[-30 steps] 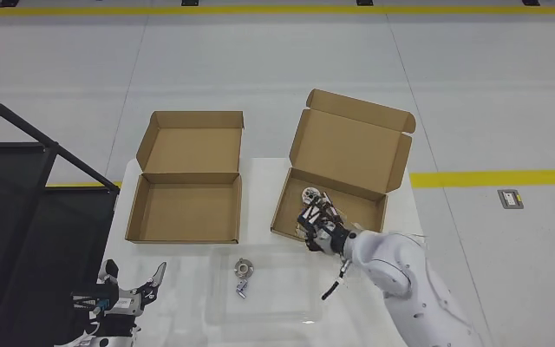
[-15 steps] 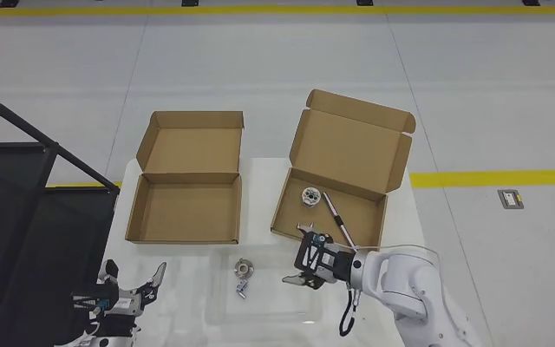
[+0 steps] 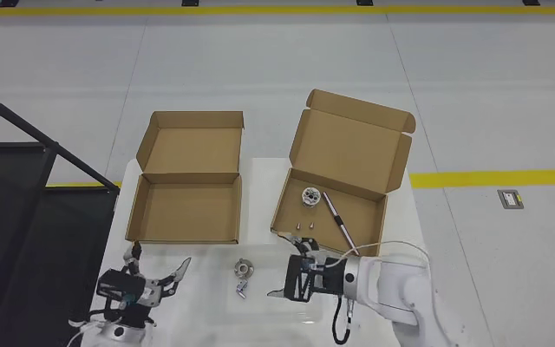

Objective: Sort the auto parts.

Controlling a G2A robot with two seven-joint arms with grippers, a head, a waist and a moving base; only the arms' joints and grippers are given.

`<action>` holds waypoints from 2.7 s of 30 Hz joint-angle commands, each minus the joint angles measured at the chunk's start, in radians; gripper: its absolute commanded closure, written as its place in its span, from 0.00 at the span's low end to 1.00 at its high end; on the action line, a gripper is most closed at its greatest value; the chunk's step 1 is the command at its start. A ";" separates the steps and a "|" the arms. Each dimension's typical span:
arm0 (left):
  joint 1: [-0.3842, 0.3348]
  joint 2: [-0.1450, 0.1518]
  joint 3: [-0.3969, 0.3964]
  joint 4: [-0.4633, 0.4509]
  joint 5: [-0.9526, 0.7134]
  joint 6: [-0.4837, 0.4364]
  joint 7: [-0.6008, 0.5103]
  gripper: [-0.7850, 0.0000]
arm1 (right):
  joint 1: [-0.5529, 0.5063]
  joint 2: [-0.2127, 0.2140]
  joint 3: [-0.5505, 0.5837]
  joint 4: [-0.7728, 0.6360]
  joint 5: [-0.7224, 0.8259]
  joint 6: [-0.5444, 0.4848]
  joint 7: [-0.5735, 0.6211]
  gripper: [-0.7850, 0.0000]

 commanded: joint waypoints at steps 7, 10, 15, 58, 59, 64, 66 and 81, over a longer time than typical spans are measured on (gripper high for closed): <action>-0.118 0.047 -0.073 -0.020 0.255 -0.441 0.041 0.00 | -0.042 0.017 -0.010 -0.051 -0.109 -0.031 -0.088 0.00; -0.177 0.067 -0.071 -0.019 0.365 -0.583 0.074 0.00 | -0.066 0.025 -0.007 -0.084 -0.124 -0.052 -0.099 0.00; -0.282 0.101 -0.028 -0.003 0.544 -0.781 0.151 0.00 | -0.140 0.037 0.033 -0.161 -0.162 0.005 -0.123 0.00; -0.991 0.374 0.864 0.254 1.226 -0.833 0.547 0.00 | -0.377 0.064 0.179 -0.121 -0.131 0.327 -0.465 0.00; -1.029 0.379 0.911 0.263 1.220 -0.833 0.547 0.00 | -0.377 0.064 0.179 -0.121 -0.131 0.327 -0.465 0.00; -1.166 0.391 1.064 0.300 1.181 -0.833 0.547 0.00 | -0.377 0.064 0.179 -0.121 -0.131 0.327 -0.465 0.00; -1.166 0.391 1.064 0.300 1.181 -0.833 0.547 0.00 | -0.377 0.064 0.179 -0.121 -0.131 0.327 -0.465 0.00; -1.238 0.337 1.169 0.405 1.109 -0.833 0.464 0.00 | -0.377 0.064 0.179 -0.121 -0.131 0.327 -0.465 0.00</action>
